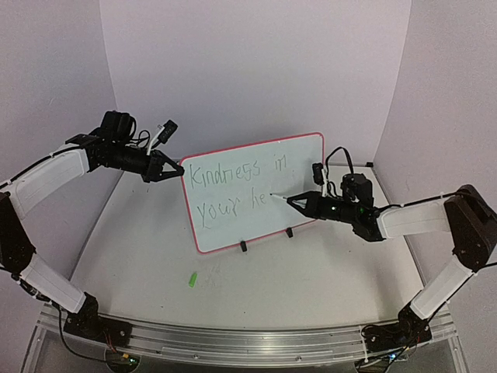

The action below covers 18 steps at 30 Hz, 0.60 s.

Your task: Write a sentence on the whiteboard

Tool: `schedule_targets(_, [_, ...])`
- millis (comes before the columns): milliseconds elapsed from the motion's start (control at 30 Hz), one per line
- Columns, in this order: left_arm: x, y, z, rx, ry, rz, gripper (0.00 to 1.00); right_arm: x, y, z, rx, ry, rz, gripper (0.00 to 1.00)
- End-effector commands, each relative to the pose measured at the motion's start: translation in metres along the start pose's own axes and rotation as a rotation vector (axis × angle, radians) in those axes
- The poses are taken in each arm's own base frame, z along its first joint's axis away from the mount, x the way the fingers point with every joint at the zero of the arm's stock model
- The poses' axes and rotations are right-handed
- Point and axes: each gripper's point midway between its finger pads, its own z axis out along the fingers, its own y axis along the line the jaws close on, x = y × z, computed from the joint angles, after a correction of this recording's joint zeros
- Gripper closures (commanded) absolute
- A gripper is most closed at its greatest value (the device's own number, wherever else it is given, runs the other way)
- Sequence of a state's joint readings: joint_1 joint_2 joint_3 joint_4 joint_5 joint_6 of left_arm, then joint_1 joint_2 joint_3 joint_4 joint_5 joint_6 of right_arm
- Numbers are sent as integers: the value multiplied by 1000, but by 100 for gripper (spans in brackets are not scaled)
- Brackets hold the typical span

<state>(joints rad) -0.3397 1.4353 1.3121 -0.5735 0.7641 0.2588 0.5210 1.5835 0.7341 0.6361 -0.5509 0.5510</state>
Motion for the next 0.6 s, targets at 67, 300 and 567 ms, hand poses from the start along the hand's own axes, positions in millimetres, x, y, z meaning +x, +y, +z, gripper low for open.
schedule_targets(67, [-6, -13, -3, 25, -13, 30, 100, -14, 4, 7, -32, -23, -20, 100])
schedule_targets(300, [-6, -13, -3, 24, -13, 30, 100, -18, 7, 9, -47, -24, -28, 100])
schedule_targets(567, [-6, -13, -3, 24, -13, 31, 100, -8, 5, 14, -68, 15, -21, 100])
